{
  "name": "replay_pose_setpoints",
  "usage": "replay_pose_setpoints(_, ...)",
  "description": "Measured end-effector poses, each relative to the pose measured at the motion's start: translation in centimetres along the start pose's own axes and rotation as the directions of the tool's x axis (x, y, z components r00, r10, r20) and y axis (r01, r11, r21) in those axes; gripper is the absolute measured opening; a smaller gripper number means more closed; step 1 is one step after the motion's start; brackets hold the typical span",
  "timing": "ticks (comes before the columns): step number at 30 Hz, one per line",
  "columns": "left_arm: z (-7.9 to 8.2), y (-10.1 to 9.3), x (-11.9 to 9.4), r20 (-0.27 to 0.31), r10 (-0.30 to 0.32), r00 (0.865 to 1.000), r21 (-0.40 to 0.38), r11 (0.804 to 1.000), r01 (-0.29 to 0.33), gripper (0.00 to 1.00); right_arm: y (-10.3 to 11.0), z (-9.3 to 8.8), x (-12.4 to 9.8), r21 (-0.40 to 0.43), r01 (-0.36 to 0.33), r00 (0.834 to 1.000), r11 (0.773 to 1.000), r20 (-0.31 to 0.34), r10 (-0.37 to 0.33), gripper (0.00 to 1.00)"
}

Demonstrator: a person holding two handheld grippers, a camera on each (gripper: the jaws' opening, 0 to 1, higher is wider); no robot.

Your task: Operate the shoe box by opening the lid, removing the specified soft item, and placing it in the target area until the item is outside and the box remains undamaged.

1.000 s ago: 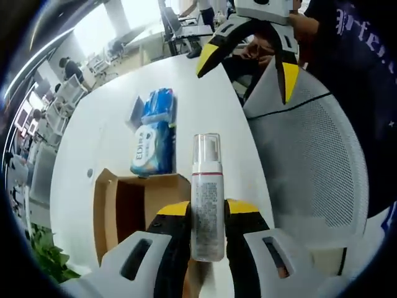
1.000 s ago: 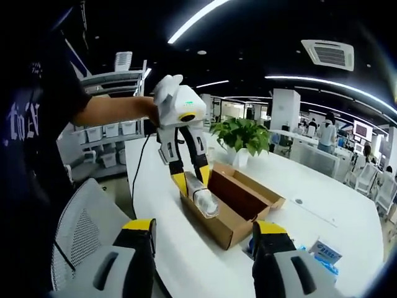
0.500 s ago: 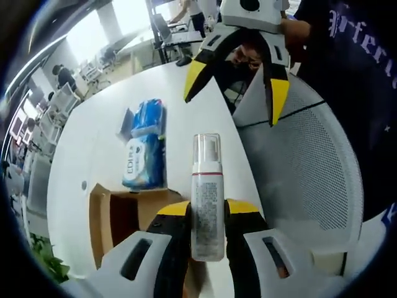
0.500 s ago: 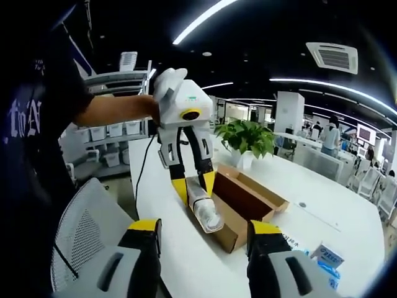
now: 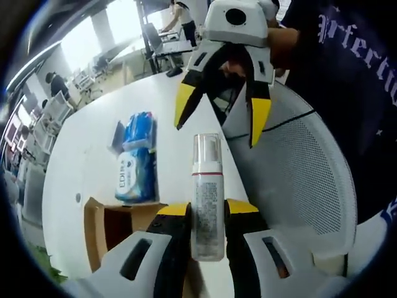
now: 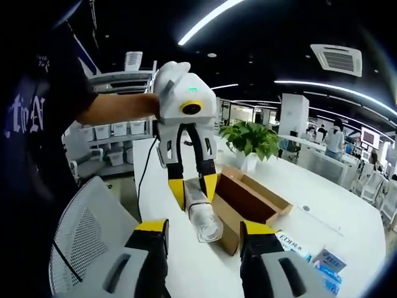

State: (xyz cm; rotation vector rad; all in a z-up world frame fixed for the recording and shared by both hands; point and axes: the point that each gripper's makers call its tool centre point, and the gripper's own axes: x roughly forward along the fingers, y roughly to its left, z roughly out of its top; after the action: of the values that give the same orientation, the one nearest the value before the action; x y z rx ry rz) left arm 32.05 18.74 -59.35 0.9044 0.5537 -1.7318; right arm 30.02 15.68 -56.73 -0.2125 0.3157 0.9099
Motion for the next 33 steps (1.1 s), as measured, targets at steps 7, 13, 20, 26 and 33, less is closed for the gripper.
replay_pose_setpoints(7,1.1,-0.5,-0.1,0.066,-0.029,0.997,0.010,1.000,0.029,0.20,0.4,0.3,0.0,-0.003,-0.016,1.000,1.000,0.013,0.016,0.32)
replay_pose_setpoints(13,1.8,-0.9,-0.1,0.111,-0.050,0.993,0.039,0.998,0.046,0.20,0.6,0.3,-0.1,-0.006,-0.024,1.000,1.000,0.015,0.025,0.26)
replay_pose_setpoints(20,2.4,-1.1,-0.2,0.142,-0.060,0.988,0.063,0.997,0.052,0.20,0.7,0.6,-0.3,0.000,-0.030,0.999,1.000,0.025,0.030,0.19)
replay_pose_setpoints(26,2.5,-1.2,0.0,0.149,-0.066,0.987,0.064,0.996,0.057,0.20,0.9,0.8,-0.3,0.005,-0.037,0.999,0.999,0.039,0.037,0.18)
replay_pose_setpoints(33,2.5,-1.1,0.2,0.158,-0.067,0.985,0.081,0.995,0.054,0.20,1.0,0.7,-0.4,-0.010,-0.043,0.998,0.999,0.036,0.043,0.16)
